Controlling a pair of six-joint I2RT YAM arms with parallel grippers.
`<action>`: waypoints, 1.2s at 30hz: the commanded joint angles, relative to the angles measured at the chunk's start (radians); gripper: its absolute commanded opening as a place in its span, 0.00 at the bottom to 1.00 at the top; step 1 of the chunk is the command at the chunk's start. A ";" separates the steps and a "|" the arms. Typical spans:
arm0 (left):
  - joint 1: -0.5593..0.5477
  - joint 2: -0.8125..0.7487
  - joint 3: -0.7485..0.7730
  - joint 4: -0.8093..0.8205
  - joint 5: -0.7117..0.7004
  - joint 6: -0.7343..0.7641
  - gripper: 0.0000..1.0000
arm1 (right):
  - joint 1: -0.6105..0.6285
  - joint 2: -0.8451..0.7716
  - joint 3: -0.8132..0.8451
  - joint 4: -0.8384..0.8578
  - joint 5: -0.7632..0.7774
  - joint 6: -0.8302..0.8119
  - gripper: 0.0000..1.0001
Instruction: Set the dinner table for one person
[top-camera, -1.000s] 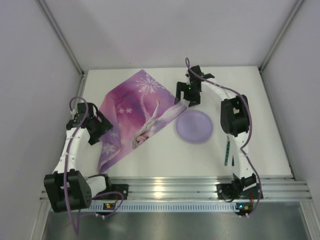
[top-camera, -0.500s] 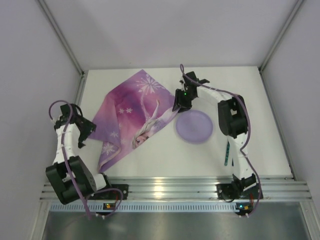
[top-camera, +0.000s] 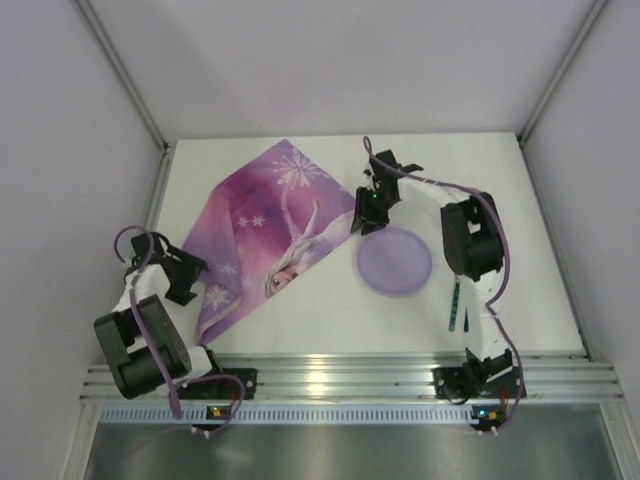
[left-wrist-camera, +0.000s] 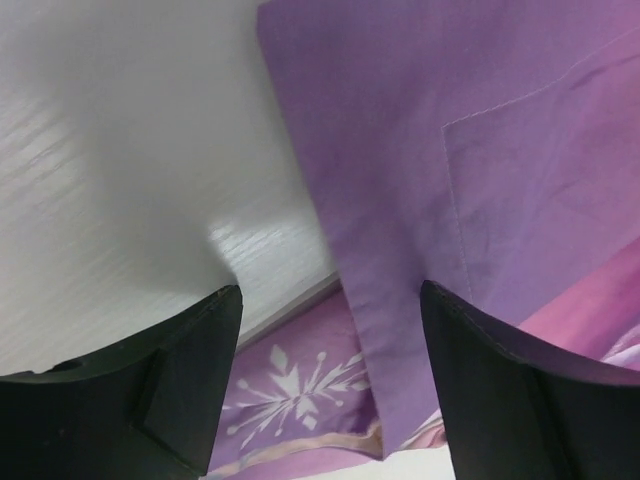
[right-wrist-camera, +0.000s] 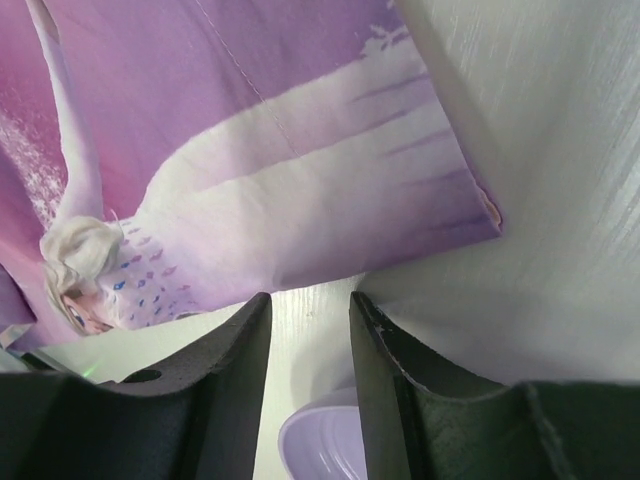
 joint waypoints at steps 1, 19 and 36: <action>-0.001 0.066 -0.027 0.164 0.022 -0.043 0.77 | 0.009 -0.053 -0.036 -0.044 0.056 -0.036 0.39; -0.001 0.323 0.158 0.184 -0.101 0.000 0.00 | -0.001 -0.015 -0.039 -0.061 0.074 -0.033 0.19; -0.002 0.352 0.224 0.109 -0.058 0.068 0.00 | -0.061 0.048 0.089 0.014 0.128 0.079 0.76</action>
